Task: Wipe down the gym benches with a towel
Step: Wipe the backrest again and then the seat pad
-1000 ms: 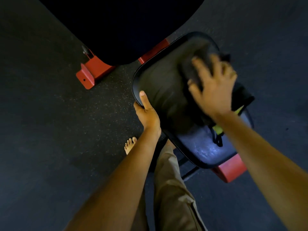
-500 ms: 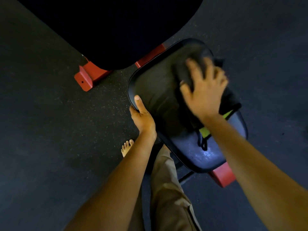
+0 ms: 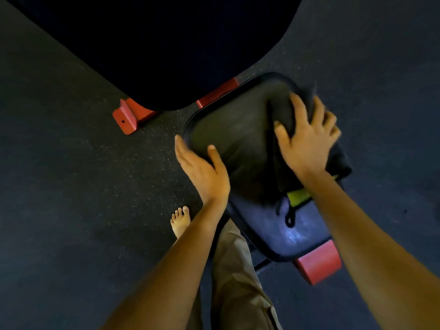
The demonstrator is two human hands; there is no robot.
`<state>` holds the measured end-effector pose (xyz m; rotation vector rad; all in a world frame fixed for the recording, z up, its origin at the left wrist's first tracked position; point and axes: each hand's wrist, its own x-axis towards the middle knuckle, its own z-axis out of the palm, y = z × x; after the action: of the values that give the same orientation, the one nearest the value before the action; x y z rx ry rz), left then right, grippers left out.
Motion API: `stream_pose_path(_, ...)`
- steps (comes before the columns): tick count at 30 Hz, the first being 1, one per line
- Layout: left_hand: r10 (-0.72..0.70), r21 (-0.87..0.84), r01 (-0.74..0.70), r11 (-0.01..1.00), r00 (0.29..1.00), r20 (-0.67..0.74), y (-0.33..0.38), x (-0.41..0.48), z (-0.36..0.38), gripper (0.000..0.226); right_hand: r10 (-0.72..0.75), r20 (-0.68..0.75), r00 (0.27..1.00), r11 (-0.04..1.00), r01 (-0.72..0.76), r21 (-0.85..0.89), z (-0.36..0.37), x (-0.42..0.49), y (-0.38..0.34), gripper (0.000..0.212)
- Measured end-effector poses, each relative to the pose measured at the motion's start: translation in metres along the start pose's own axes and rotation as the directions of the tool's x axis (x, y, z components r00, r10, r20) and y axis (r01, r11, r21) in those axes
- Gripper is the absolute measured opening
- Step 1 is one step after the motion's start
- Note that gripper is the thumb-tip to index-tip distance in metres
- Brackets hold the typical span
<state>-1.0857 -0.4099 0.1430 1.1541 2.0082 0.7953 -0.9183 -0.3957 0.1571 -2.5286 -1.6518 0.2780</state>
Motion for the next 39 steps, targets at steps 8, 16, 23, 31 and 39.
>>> stream_pose_path(8, 0.395, 0.395, -0.447, 0.803, 0.895, 0.208, -0.002, 0.011, 0.015, 0.051, -0.368, 0.004, 0.93, 0.928, 0.367, -0.057, 0.001, -0.048, 0.023, 0.055)
stream_pose_path(16, 0.363, 0.635, -0.419, 0.648, 0.904, 0.226, 0.001, 0.007, 0.026, 0.064, -0.075, 0.061, 0.995, 0.997, 0.077, -0.024, -0.003, -0.012, 0.009, 0.058)
stream_pose_path(23, 0.356, 0.645, -0.411, 0.644, 0.907, 0.223, 0.0, 0.008, 0.026, 0.064, -0.22, 0.038, 0.975, 0.975, 0.221, -0.012, 0.001, 0.068, -0.02, 0.063)
stream_pose_path(31, 0.359, 0.662, -0.405, 0.631, 0.909, 0.214, 0.001, 0.008, 0.026, 0.063, 0.197, 0.145, 0.97, 0.97, -0.214, 0.114, -0.015, -0.03, 0.035, 0.071)
stream_pose_path(39, 0.362, 0.655, -0.396, 0.643, 0.911, 0.196, 0.001, 0.008, 0.028, 0.063, 0.054, 0.046, 0.997, 0.995, -0.058, 0.086, 0.004, 0.066, -0.028, 0.079)
